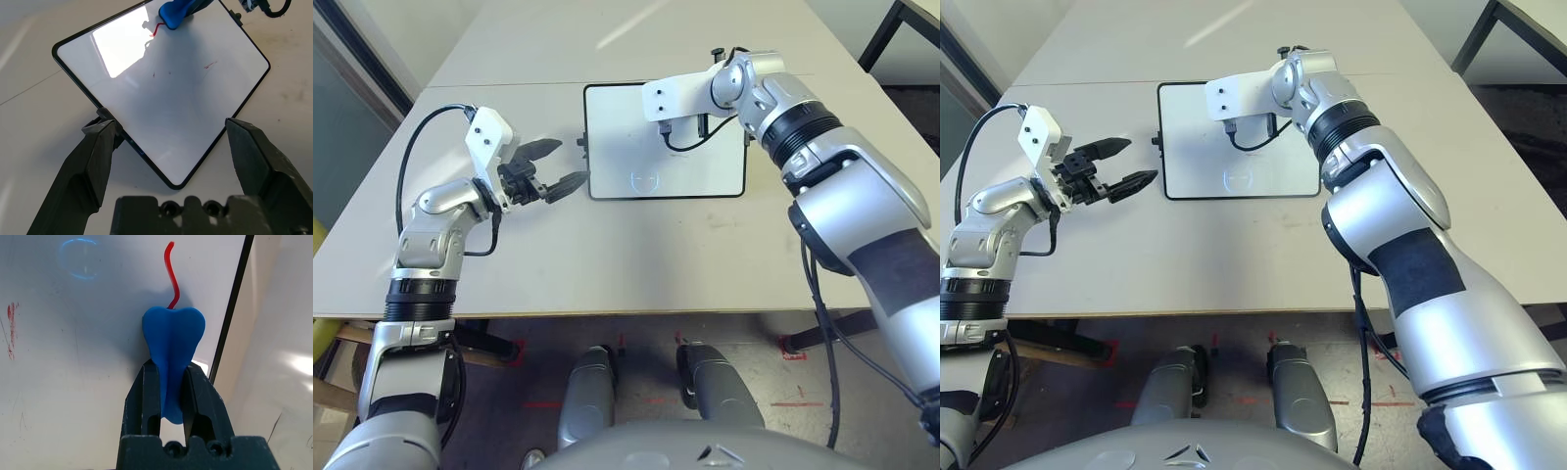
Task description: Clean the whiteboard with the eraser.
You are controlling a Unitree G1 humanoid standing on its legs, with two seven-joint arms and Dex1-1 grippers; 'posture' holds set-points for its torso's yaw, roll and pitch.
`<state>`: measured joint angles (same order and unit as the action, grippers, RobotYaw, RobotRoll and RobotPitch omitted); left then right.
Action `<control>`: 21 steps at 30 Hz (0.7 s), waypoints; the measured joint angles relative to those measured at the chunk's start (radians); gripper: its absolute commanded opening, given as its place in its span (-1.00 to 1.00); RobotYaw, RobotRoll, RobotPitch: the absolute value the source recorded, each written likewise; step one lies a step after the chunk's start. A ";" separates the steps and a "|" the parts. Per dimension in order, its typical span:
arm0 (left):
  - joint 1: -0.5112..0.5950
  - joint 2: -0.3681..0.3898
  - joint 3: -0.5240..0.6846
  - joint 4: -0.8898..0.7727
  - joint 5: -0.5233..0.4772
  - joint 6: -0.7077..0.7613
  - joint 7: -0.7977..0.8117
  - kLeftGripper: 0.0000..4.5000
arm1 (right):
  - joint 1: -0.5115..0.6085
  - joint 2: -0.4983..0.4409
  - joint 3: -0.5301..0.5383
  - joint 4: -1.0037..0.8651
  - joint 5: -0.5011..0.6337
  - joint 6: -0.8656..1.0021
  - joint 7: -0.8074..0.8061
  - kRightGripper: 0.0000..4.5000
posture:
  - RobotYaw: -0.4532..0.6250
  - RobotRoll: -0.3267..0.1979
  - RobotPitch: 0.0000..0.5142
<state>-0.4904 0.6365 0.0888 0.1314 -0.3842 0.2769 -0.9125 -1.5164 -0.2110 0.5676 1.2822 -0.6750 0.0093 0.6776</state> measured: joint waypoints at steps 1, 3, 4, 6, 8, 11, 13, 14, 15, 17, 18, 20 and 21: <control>0.001 0.000 0.005 -0.001 0.000 0.001 0.002 1.00 | 0.000 0.005 0.000 0.001 0.000 0.000 -0.002 -0.83 | -0.24 0.25 -0.53; 0.008 0.000 0.011 -0.006 -0.002 0.003 0.007 1.00 | -0.001 0.016 0.000 0.001 0.000 0.000 -0.007 -0.83 | -0.23 0.25 -0.53; 0.014 0.000 0.012 -0.009 -0.002 0.004 0.009 1.00 | -0.002 0.024 -0.001 0.002 0.000 0.000 -0.013 -0.83 | -0.23 0.25 -0.52; 0.025 0.000 0.012 -0.017 -0.003 0.007 0.012 1.00 | -0.002 0.040 -0.001 0.003 0.001 0.000 -0.021 -0.83 | -0.22 0.25 -0.52; 0.032 0.000 0.012 -0.031 -0.004 0.012 0.016 1.00 | -0.004 0.052 -0.002 0.004 0.003 -0.001 -0.029 -0.83 | -0.22 0.25 -0.52; 0.033 0.000 0.015 -0.044 -0.006 0.018 0.021 1.00 | -0.008 0.066 -0.007 0.013 0.008 0.000 -0.043 -0.83 | -0.21 0.25 -0.52; 0.037 0.000 0.018 -0.047 -0.007 0.021 0.025 1.00 | -0.009 0.072 -0.010 0.014 0.012 0.000 -0.052 -0.83 | -0.21 0.25 -0.52; 0.039 0.000 0.018 -0.049 -0.007 0.023 0.025 1.00 | -0.009 0.073 -0.012 0.015 0.013 0.000 -0.054 -0.83 | -0.21 0.25 -0.52; 0.041 0.000 0.019 -0.052 -0.007 0.025 0.028 1.00 | -0.009 0.074 -0.014 0.016 0.015 0.001 -0.059 -0.83 | -0.21 0.25 -0.52; 0.045 -0.001 0.019 -0.061 -0.007 0.029 0.032 1.00 | -0.010 0.077 -0.018 0.019 0.019 0.003 -0.072 -0.83 | -0.21 0.25 -0.52; 0.046 -0.002 0.019 -0.067 -0.007 0.030 0.034 1.00 | -0.011 0.078 -0.019 0.019 0.022 0.004 -0.075 -0.83 | -0.21 0.25 -0.52; 0.047 -0.003 0.019 -0.076 -0.007 0.031 0.034 1.00 | -0.011 0.080 -0.023 0.020 0.023 0.005 -0.078 -0.83 | -0.21 0.25 -0.52; 0.047 -0.004 0.019 -0.077 -0.008 0.032 0.035 1.00 | -0.012 0.080 -0.023 0.020 0.023 0.005 -0.080 -0.83 | -0.21 0.25 -0.52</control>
<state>-0.4437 0.6327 0.1078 0.0544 -0.3918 0.3093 -0.8777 -1.5281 -0.1307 0.5448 1.3019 -0.6520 0.0145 0.5980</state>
